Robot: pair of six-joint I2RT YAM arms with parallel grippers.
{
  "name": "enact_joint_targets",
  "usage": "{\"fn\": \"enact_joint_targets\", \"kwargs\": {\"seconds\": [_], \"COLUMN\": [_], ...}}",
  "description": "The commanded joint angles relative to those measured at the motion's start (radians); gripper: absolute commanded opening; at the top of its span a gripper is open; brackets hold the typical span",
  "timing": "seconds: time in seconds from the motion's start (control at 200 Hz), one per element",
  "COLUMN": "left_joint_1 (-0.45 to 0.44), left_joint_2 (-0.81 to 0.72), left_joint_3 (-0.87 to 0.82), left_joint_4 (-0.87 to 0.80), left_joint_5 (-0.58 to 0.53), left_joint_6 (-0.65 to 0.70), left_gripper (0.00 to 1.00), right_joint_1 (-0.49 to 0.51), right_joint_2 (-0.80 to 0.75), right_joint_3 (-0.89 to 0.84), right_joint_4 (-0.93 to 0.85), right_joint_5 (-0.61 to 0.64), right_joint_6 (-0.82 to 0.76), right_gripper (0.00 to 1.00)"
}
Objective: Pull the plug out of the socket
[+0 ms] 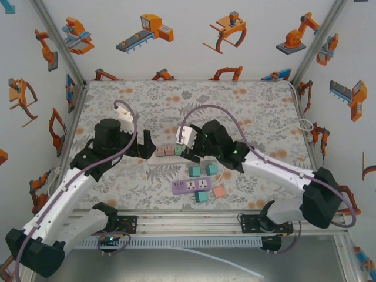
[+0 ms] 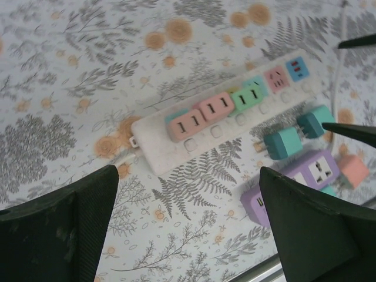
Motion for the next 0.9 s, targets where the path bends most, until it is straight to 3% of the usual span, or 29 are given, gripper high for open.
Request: {"fn": "enact_joint_targets", "kwargs": {"seconds": [0.0,0.33,0.581,0.891], "left_joint_1": [0.048,0.159,0.163,0.163], "left_joint_2": [0.041,0.225,0.319,0.426], "left_joint_3": [0.055,0.122,0.082,0.069], "left_joint_4": [-0.036,-0.12,-0.052,-0.02], "left_joint_5": [-0.025,0.009,0.048,0.038], "left_joint_6": [-0.147,-0.245,-0.265,-0.26], "left_gripper": [0.96,0.91,0.89,0.85], "right_joint_1": [-0.033,-0.096,-0.107,-0.109], "right_joint_2": [0.065,0.267,0.37,0.443], "right_joint_3": [0.075,0.22,0.249,0.257], "right_joint_4": [-0.053,-0.043,-0.045,-0.043], "right_joint_5": [-0.154,-0.266,-0.346,-0.336], "right_joint_6": [-0.095,-0.085,-0.089,-0.078], "right_gripper": [0.68,0.72,0.75,0.75]}}
